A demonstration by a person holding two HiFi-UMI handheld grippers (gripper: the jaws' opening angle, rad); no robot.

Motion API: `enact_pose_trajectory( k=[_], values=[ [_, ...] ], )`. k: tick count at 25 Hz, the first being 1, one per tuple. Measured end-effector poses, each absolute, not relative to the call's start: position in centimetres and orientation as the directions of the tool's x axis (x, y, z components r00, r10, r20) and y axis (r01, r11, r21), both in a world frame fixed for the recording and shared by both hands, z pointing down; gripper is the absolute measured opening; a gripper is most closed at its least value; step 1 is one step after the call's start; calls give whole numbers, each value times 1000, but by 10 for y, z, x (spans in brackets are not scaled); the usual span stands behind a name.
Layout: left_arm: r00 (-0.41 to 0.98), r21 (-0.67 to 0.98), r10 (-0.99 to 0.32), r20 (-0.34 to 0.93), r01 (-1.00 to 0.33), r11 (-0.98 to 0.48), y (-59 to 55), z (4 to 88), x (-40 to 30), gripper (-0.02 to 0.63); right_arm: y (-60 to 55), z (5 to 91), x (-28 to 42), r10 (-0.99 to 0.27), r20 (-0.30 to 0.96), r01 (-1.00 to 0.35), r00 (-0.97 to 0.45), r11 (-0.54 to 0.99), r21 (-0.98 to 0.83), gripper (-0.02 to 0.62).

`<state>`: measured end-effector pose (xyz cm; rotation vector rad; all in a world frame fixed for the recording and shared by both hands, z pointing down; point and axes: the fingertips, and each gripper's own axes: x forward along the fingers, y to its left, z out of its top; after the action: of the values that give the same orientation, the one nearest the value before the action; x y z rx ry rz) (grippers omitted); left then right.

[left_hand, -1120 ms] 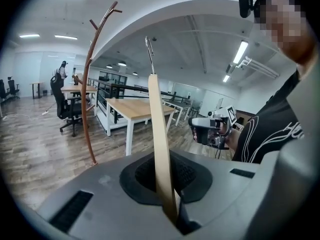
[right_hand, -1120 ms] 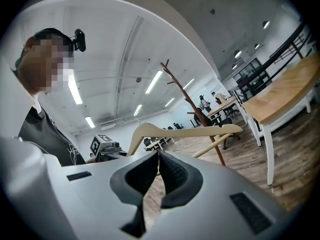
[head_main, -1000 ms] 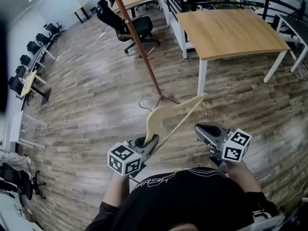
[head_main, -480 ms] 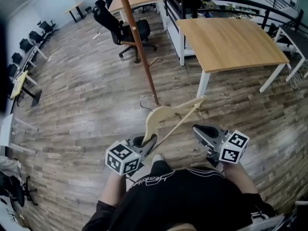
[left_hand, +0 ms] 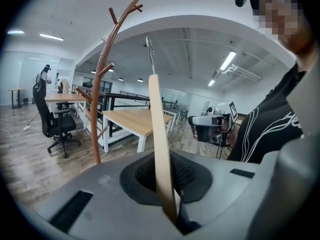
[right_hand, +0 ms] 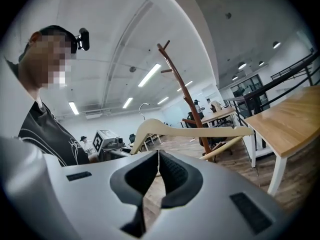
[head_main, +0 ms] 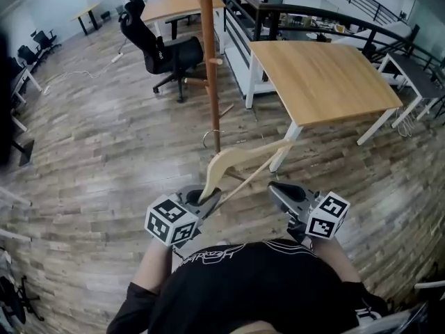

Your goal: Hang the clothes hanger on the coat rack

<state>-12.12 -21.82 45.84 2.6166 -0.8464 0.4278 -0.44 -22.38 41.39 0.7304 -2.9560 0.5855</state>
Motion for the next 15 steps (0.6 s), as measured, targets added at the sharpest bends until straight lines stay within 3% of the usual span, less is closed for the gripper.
enact_pose_trajectory(
  k=[15],
  values=[
    [812, 185, -446, 376, -537, -823, -289, 442, -171, 6, -261, 416, -70, -468, 138, -485, -873, 803, -346, 41]
  ],
)
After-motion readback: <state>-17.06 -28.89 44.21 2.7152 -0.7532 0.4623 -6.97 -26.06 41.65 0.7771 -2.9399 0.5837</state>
